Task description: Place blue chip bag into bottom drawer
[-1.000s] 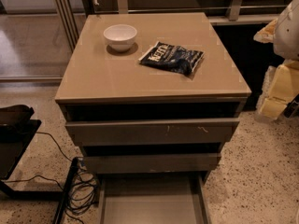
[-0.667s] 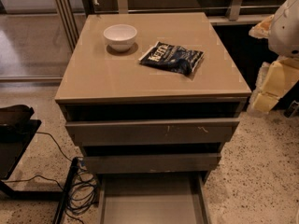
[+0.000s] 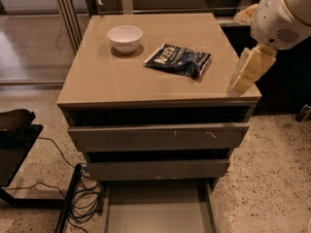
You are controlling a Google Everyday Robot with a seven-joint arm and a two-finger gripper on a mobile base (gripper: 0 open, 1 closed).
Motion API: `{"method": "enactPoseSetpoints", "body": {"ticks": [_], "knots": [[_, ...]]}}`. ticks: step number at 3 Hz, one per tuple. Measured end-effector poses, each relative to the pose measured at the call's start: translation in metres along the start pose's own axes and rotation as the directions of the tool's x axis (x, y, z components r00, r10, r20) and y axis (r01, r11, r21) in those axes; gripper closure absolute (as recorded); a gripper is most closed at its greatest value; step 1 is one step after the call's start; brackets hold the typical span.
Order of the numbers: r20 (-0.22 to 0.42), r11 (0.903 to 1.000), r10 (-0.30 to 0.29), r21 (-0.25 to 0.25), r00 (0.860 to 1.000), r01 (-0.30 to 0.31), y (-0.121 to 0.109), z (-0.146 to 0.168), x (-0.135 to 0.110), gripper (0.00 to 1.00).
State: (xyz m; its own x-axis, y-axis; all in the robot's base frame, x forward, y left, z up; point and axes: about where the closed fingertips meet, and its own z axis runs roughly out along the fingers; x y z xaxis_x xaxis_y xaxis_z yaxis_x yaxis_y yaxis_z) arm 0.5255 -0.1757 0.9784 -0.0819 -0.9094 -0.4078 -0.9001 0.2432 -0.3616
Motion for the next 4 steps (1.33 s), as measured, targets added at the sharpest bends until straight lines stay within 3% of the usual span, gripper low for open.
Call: {"method": "enactPoseSetpoints", "body": {"ticks": [2, 4], "knots": [[-0.007, 1.0, 0.005, -0.005, 1.0, -0.005, -0.009, 0.014, 0.002, 0.0], [0.029, 0.9963, 0.084, 0.012, 0.996, -0.085, -0.066, 0.073, 0.021, 0.0]]}}
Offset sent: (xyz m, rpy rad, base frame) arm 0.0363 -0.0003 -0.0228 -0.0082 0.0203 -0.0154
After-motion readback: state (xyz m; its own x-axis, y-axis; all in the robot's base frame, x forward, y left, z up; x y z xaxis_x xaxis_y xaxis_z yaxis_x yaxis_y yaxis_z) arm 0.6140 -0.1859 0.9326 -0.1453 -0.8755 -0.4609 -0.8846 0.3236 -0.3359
